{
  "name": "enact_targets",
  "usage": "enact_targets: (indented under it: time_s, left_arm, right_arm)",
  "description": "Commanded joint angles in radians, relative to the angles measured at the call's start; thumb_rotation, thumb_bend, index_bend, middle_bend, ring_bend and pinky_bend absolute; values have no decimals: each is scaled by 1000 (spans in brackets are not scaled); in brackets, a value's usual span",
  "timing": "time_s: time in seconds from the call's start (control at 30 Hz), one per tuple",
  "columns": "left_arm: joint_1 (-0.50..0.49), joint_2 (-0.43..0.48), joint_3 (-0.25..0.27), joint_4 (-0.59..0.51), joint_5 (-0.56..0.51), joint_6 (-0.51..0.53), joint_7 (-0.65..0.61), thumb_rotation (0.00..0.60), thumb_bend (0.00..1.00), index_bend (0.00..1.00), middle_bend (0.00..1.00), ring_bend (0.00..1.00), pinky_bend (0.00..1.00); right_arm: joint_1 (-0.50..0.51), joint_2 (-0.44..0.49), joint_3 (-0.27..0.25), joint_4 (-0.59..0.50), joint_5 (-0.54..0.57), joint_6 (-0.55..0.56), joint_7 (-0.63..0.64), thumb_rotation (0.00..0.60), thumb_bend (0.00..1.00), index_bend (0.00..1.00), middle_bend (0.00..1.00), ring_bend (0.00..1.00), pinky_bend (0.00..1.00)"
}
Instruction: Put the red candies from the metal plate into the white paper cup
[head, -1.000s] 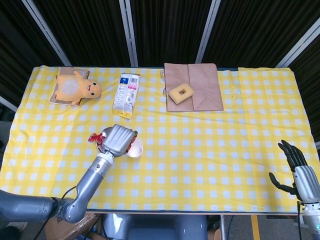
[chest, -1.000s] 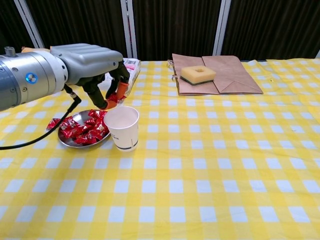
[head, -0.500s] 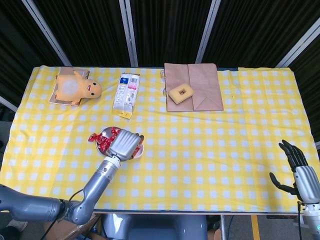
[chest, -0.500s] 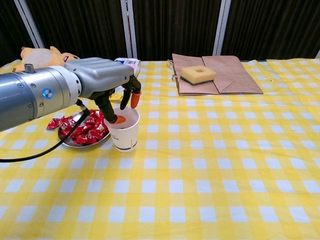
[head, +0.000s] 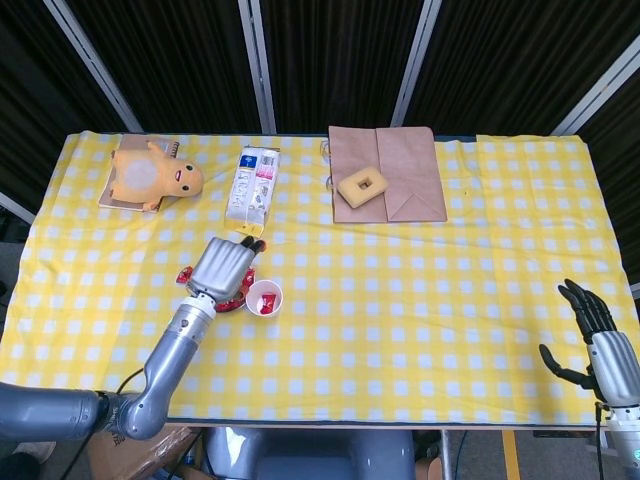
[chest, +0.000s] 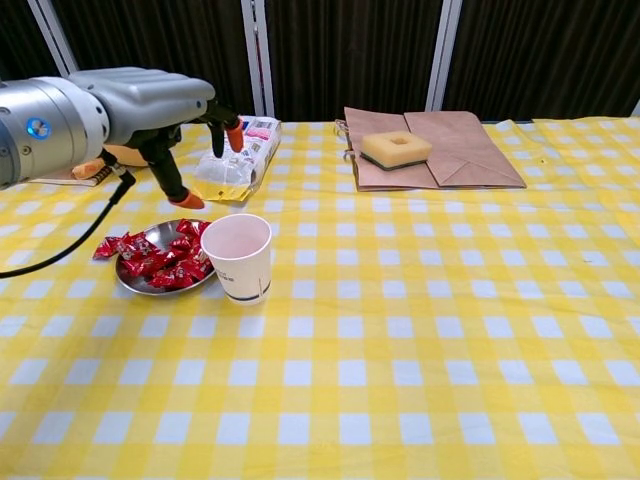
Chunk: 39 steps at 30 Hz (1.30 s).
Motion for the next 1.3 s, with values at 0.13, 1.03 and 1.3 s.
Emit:
enact_targets:
  time_s: [0.13, 1.03, 1.3]
  left_arm:
    - [2, 23, 27, 44, -101, -31, 34, 600, 204, 238, 268, 907, 917]
    - [-27, -113, 80, 274, -185, -139, 25, 600, 203, 188, 225, 909, 917]
    - [-30, -115, 80, 279, -194, -138, 30, 600, 204, 155, 211, 910, 917]
  right_arm:
    - [1, 0, -1, -2, -3, -1, -2, 600, 424, 0, 0, 0, 0]
    - [2, 3, 3, -3, 6, -8, 2, 600, 424, 0, 0, 0, 0]
    - [1, 3, 3, -3, 4, -4, 4, 600, 424, 0, 0, 0, 0]
